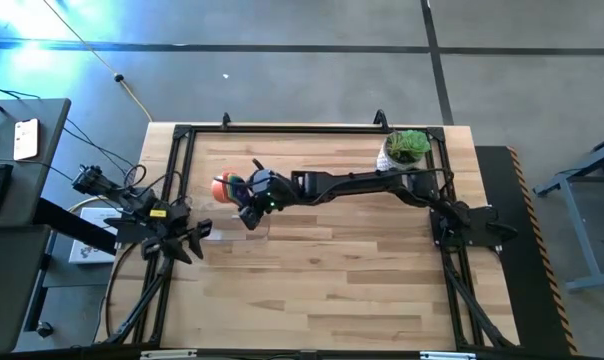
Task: Nest measuring cups in basket
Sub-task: Put the measuring cups on the transparent bin
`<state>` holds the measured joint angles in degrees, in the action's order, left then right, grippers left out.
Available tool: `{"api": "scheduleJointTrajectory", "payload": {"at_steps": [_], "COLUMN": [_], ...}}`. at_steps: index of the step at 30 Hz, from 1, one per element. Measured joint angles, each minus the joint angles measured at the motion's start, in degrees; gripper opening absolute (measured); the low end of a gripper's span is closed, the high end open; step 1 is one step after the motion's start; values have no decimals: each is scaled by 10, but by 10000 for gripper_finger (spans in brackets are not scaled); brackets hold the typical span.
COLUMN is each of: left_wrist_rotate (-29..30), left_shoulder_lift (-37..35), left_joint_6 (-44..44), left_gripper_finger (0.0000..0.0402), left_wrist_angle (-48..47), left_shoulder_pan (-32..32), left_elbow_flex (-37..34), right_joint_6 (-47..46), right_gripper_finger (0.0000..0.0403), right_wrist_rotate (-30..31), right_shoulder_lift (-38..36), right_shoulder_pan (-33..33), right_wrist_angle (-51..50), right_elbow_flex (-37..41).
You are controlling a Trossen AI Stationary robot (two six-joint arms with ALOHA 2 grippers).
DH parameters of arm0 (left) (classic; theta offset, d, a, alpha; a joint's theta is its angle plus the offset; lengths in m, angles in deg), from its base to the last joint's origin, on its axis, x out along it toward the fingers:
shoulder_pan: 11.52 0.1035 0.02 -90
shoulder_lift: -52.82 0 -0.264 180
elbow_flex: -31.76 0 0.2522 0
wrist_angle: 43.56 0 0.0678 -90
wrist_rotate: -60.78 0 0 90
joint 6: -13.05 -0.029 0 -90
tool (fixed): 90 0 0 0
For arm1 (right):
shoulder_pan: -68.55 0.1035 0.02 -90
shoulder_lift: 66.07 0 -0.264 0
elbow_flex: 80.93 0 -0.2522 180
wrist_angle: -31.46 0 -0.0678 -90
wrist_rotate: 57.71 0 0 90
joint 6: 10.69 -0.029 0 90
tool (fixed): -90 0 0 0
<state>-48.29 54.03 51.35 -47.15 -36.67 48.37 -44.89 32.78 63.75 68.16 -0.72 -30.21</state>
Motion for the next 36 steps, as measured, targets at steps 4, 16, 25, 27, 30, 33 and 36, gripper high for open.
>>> {"api": "scheduleJointTrajectory", "payload": {"at_steps": [4,16,25,27,30,33,36], "left_wrist_rotate": [2,9,21,42,80,113,131], "left_shoulder_lift": [0,0,0,0,0,0,0], "left_joint_6": [-15,-60,-68,-58,-53,-37,-21], "left_gripper_finger": [131,131,131,131,131,131,131], "left_wrist_angle": [18,13,-87,-158,-250,-333,-415], "left_shoulder_pan": [0,0,0,0,0,0,0], "left_elbow_flex": [6,55,95,104,121,143,172], "right_joint_6": [-5,82,111,108,108,107,100], "right_gripper_finger": [136,136,136,136,136,136,136], "right_wrist_rotate": [-17,5,24,24,26,34,33], "right_shoulder_lift": [8,7,7,7,7,7,7], "right_shoulder_pan": [1,3,-19,-20,-19,-19,-24], "right_wrist_angle": [-23,-154,-157,-161,-175,-194,-189], "right_elbow_flex": [-4,-141,-195,-194,-191,-190,-190]}}
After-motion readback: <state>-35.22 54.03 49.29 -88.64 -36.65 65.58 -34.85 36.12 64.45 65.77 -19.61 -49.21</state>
